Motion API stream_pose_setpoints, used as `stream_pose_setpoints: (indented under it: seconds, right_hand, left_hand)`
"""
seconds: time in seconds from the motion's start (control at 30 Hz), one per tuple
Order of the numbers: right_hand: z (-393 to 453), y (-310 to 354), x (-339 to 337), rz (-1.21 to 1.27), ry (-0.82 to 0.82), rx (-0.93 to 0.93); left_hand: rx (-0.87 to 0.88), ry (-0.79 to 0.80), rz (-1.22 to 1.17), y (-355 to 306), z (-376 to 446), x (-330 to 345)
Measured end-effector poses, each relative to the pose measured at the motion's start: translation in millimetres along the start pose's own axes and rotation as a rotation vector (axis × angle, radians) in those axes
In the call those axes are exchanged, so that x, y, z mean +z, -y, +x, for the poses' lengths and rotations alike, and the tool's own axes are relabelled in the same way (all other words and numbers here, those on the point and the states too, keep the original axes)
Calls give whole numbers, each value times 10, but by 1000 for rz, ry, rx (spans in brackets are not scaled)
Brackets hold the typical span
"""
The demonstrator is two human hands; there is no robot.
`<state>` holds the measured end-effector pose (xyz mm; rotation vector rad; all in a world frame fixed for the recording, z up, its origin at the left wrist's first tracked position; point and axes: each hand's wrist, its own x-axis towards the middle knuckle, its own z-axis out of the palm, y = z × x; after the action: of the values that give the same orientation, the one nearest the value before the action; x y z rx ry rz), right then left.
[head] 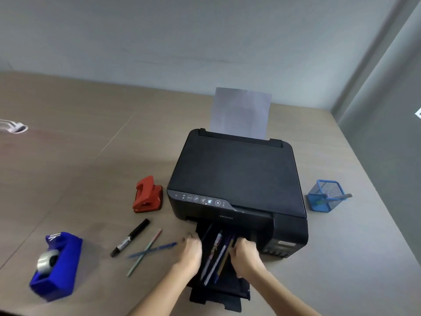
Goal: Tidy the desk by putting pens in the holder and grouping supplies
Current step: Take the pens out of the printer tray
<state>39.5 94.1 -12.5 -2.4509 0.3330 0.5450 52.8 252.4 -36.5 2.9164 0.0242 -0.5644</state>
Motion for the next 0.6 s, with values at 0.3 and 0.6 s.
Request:
stream_pose_setpoints:
  seconds: [0.3, 0.6]
  right_hand:
    - [66, 147, 39, -75, -32, 200]
    - [-21, 89, 110, 36, -103, 266]
  left_hand:
    - [0, -41, -288, -124, -157, -7]
    - [24, 110, -173, -126, -294, -8]
